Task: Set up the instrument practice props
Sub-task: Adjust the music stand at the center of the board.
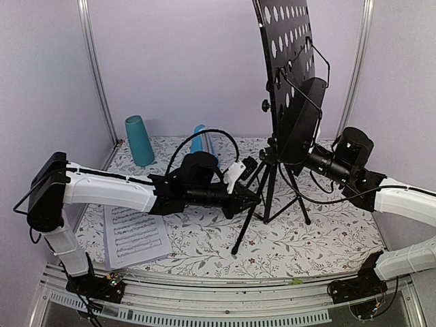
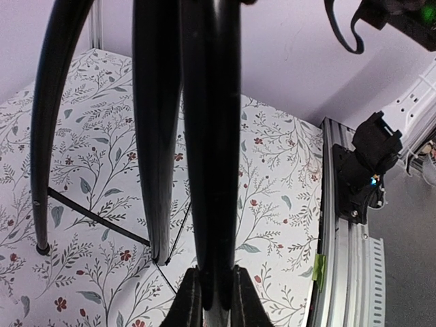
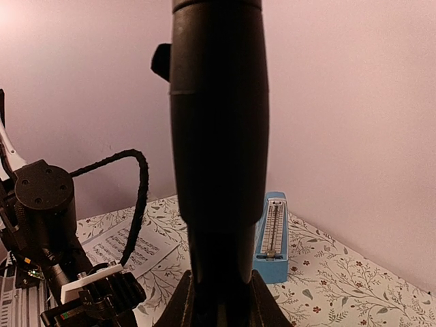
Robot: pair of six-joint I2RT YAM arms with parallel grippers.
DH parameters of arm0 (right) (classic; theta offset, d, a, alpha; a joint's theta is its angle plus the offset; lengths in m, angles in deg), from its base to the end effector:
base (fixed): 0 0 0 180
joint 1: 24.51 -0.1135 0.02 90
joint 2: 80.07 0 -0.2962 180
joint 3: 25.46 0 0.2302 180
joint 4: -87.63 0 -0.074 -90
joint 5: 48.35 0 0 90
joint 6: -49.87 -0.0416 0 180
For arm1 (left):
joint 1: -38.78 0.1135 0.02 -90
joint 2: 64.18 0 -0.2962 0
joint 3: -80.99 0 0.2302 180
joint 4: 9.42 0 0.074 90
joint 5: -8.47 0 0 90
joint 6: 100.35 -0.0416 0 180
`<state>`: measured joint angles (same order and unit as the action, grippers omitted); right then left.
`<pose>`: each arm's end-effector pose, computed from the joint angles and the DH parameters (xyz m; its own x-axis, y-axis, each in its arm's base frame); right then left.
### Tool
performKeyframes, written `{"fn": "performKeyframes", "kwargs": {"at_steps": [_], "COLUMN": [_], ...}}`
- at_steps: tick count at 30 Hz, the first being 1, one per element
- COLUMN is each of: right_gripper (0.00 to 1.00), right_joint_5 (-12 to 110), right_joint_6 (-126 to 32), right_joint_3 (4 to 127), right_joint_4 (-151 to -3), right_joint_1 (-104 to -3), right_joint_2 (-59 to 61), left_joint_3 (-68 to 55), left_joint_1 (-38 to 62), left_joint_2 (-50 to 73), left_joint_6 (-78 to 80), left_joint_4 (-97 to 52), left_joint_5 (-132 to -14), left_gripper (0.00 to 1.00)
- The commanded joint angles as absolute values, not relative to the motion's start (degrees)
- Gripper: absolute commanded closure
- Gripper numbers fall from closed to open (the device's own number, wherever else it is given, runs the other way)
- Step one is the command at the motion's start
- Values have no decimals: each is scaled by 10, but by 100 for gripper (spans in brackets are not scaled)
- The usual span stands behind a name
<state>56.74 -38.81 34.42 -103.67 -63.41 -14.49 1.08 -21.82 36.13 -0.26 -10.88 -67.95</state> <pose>0.1802 0.1593 0.3715 0.0945 0.0477 -0.9944 -0.8060 0.5900 -0.0483 0.1854 -0.3489 0.2821 -0.3471 0.2690 -0.8984 0.9071 0.3397 -0.2487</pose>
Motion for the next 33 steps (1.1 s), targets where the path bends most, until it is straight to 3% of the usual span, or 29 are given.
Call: {"fn": "performKeyframes", "kwargs": {"at_steps": [1,33], "right_gripper": [100,100], "right_joint_5": [559,551], "right_joint_6": [-372,-381], "right_joint_3": [352,334], "right_joint_4": [-1127,-1111], "right_joint_1": [-621,-620], "right_joint_2": [-198,-273], "left_joint_3": [18,-20], "left_joint_1": [-224,-220], "left_joint_2": [360,389], "left_joint_6": [-22,-45], "left_joint_4": [-193,-313], "left_joint_5": [-694,-748], "left_gripper": [100,100]}}
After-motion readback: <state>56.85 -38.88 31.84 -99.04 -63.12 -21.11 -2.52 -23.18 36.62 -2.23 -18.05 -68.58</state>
